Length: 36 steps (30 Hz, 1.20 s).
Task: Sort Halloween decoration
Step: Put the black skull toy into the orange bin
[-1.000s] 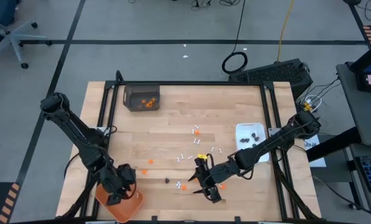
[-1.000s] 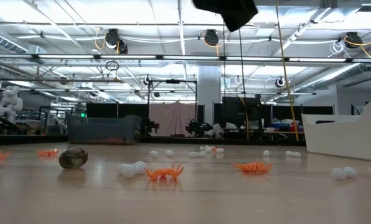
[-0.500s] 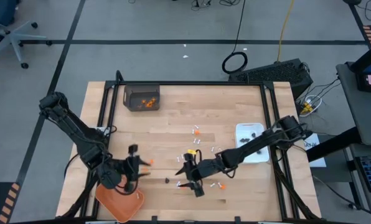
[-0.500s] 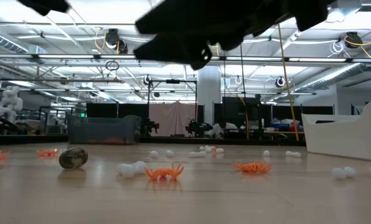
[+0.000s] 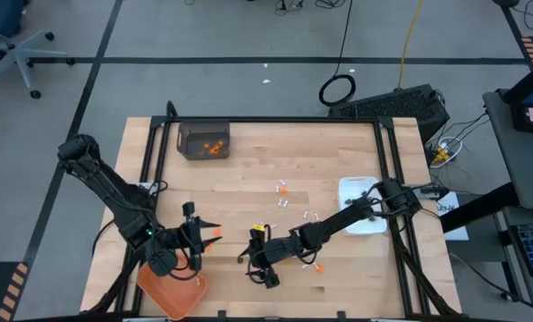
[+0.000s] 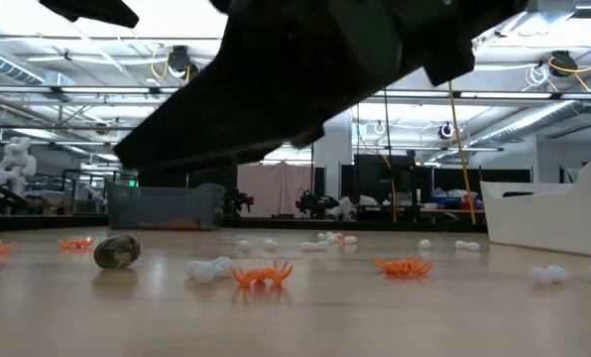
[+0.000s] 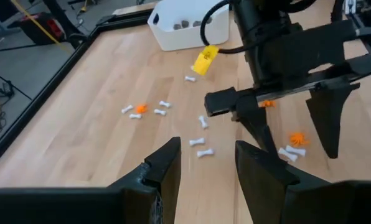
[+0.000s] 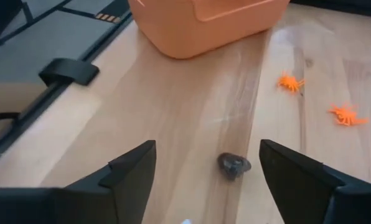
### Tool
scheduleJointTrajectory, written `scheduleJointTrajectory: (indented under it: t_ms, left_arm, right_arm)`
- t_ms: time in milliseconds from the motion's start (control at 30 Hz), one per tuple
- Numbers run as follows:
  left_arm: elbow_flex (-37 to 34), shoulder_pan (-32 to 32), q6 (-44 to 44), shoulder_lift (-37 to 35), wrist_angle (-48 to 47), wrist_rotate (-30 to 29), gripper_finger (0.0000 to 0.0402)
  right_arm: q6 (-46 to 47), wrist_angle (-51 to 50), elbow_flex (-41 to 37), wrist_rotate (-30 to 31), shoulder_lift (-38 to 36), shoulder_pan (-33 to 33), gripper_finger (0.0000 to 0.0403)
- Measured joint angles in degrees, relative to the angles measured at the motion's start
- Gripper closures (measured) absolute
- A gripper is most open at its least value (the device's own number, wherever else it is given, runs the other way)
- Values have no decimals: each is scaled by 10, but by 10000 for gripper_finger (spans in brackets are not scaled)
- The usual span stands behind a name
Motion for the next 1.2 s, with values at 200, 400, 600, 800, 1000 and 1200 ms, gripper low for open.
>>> scheduleJointTrajectory:
  t_ms: [200, 400, 600, 800, 1000, 1200]
  left_arm:
    - [0, 8, 3, 5, 2, -2, 249]
    - [0, 8, -1, 12, 9, -3, 249]
    - [0, 8, -1, 25, 8, -3, 249]
    - [0, 8, -1, 26, 8, -4, 249]
    - [0, 8, -1, 26, 7, -4, 249]
    - [0, 8, -1, 26, 7, -5, 249]
  right_arm:
    - [-17, 7, 21, -13, 29, -7, 127]
    - [-22, 31, 26, -13, 54, -14, 130]
    - [-15, 28, 27, -12, 65, -24, 130]
    - [-9, 23, 26, -14, 74, -30, 131]
    - [-21, 27, 26, -32, 74, -30, 131]
    - [-20, 33, 26, -43, 74, -30, 142]
